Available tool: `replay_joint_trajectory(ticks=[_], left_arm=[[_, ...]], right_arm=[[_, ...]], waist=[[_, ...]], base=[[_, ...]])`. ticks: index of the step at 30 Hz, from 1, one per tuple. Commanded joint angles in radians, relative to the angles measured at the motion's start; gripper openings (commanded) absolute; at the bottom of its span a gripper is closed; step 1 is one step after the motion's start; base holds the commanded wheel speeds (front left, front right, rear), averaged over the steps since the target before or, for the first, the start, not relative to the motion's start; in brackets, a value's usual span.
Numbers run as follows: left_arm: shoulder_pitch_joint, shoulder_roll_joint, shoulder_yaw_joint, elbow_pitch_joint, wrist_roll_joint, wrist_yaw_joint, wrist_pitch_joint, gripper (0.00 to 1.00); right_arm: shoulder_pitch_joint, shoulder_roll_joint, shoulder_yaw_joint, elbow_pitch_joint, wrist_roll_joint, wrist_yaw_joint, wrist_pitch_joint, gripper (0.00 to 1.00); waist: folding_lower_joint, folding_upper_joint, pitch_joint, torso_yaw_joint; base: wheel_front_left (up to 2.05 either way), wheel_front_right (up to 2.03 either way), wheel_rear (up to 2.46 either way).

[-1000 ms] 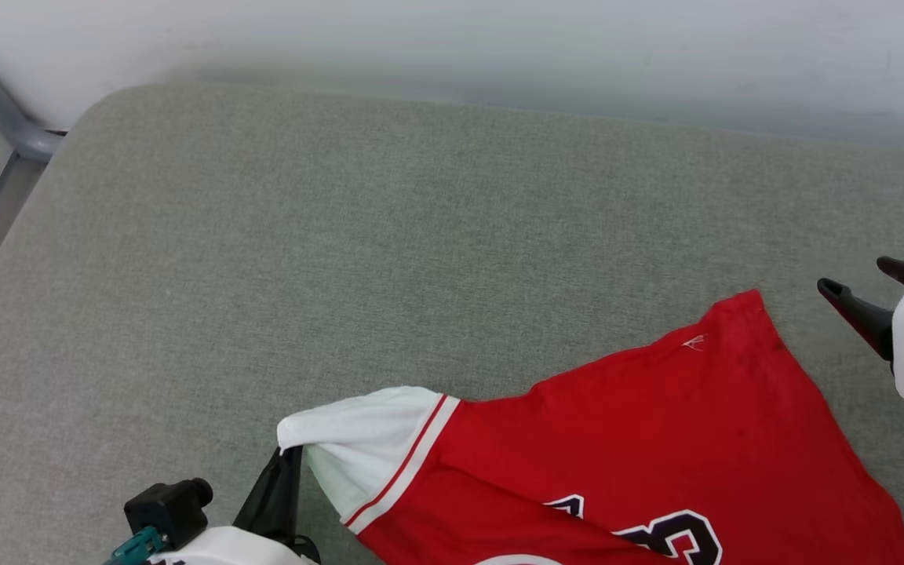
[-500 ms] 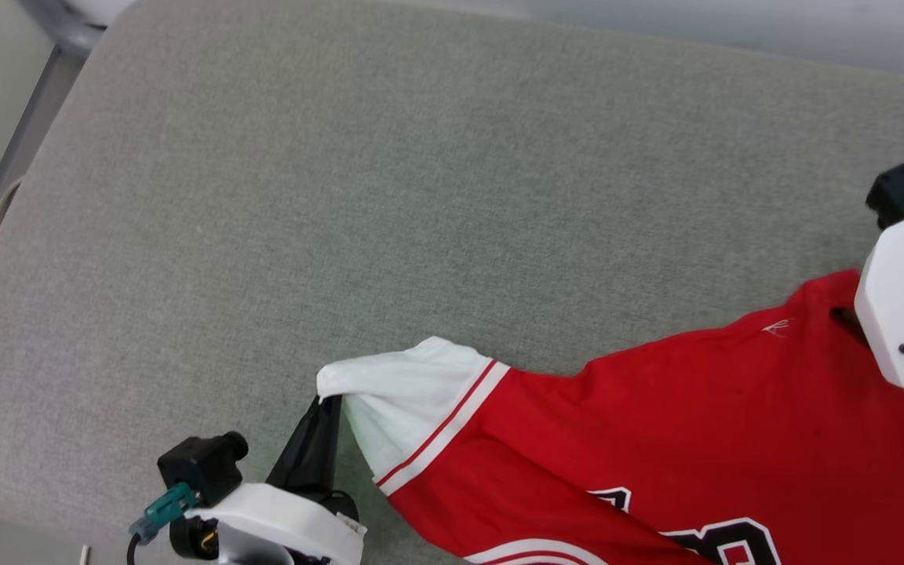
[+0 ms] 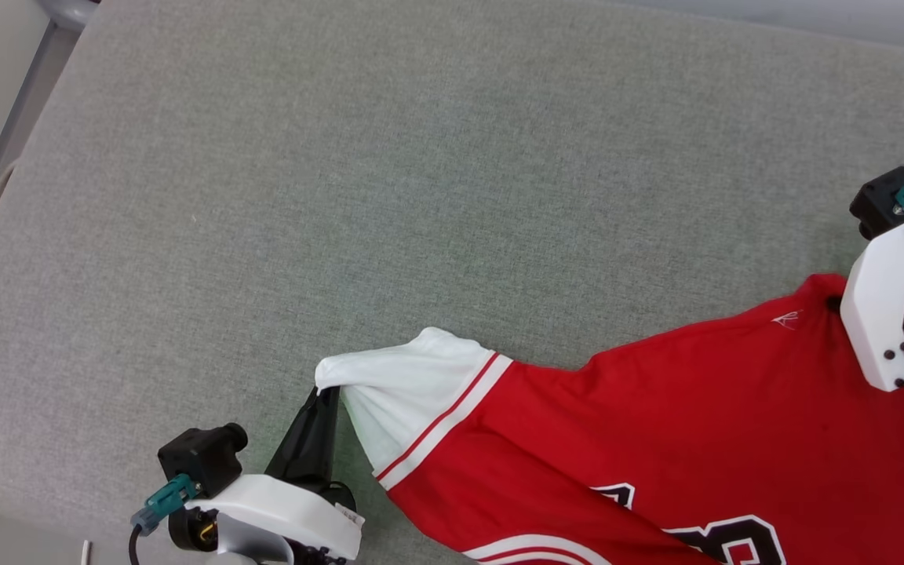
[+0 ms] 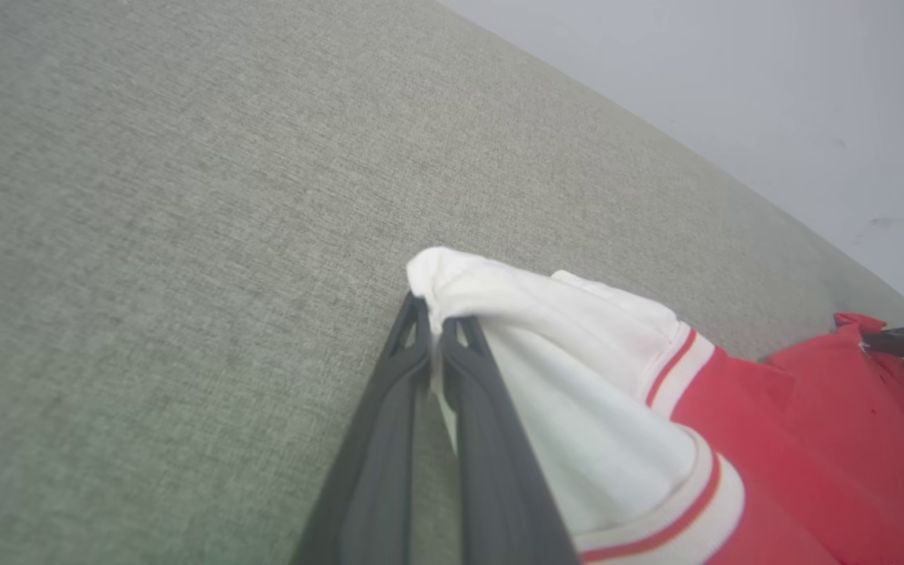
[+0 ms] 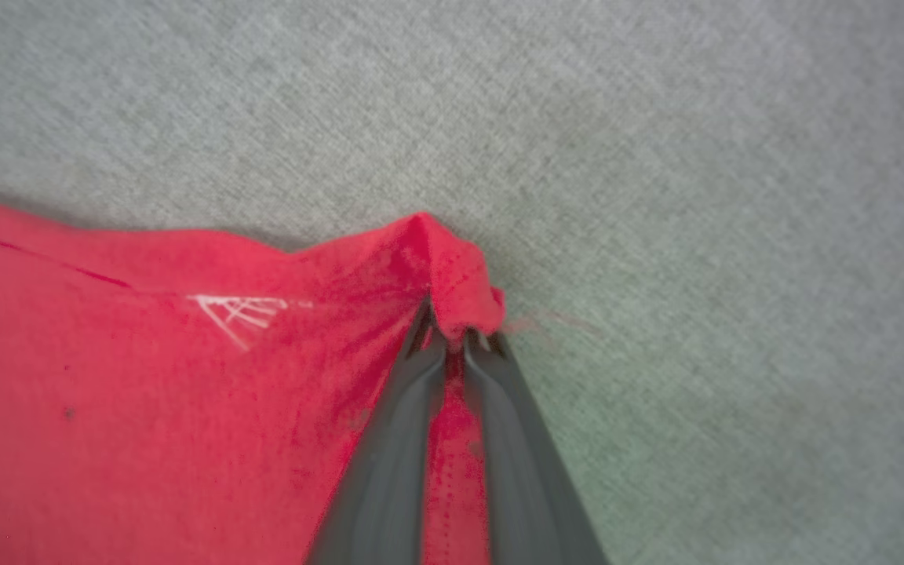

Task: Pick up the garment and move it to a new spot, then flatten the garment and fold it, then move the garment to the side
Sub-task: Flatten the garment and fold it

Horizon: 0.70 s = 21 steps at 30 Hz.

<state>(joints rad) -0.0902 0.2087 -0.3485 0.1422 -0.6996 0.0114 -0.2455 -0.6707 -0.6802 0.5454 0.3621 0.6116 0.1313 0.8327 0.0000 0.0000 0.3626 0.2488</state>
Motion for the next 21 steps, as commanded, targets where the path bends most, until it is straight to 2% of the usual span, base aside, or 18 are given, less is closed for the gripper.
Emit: replay_joint_trajectory(ticks=[1, 7, 14, 21], left_arm=[[0.002, 0.003, 0.003, 0.005, 0.000, -0.001, -0.004, 0.00], [0.025, 0.033, 0.008, 0.006, 0.012, 0.007, 0.002, 0.00], [0.024, 0.096, 0.023, -0.042, 0.031, 0.021, 0.029, 0.00], [-0.028, 0.164, 0.054, -0.156, 0.048, 0.040, 0.075, 0.00]], right_arm=[[0.023, 0.015, 0.018, 0.028, 0.009, -0.001, -0.011, 0.00], [0.008, 0.030, 0.008, 0.023, 0.061, -0.001, -0.166, 0.00], [0.059, 0.034, -0.034, -0.031, 0.116, -0.001, -0.340, 0.00], [0.114, 0.034, -0.138, -0.119, 0.108, -0.001, -0.450, 0.00]], waist=[[0.0000, 0.0000, -0.018, -0.009], [0.0000, 0.0000, -0.104, -0.042], [0.0000, 0.0000, -0.201, -0.085], [0.0000, 0.0000, -0.269, -0.119]], base=[[0.00, 0.00, 0.00], [0.00, 0.00, 0.00], [0.00, 0.00, 0.00], [0.00, 0.00, 0.00]])
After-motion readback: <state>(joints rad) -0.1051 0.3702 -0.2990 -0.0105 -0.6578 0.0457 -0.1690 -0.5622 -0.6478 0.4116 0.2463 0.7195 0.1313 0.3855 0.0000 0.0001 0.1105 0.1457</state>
